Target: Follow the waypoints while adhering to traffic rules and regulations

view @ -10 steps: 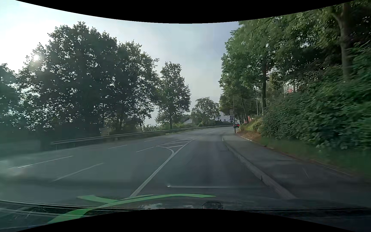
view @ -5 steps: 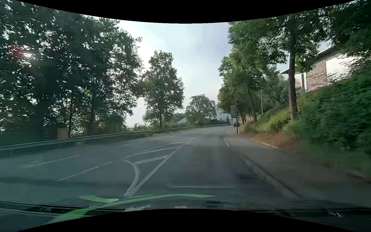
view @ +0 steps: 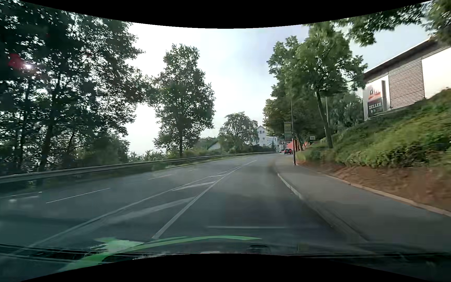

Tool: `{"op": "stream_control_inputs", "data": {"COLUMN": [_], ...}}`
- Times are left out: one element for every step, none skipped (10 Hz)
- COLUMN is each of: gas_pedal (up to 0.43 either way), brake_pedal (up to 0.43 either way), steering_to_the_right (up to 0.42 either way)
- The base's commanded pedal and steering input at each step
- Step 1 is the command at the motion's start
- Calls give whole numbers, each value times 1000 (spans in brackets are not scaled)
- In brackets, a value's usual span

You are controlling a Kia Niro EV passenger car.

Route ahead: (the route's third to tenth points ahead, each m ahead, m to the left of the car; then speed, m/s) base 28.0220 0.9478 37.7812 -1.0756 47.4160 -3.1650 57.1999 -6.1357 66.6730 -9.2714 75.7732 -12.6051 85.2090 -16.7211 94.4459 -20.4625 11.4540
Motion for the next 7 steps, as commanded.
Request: {"op": "stream_control_inputs", "data": {"gas_pedal": [67,79,79,87,98,110,110], "brake_pedal": [0,0,0,0,0,0,0], "steering_to_the_right": [20,20,20,20,21,22,23]}}
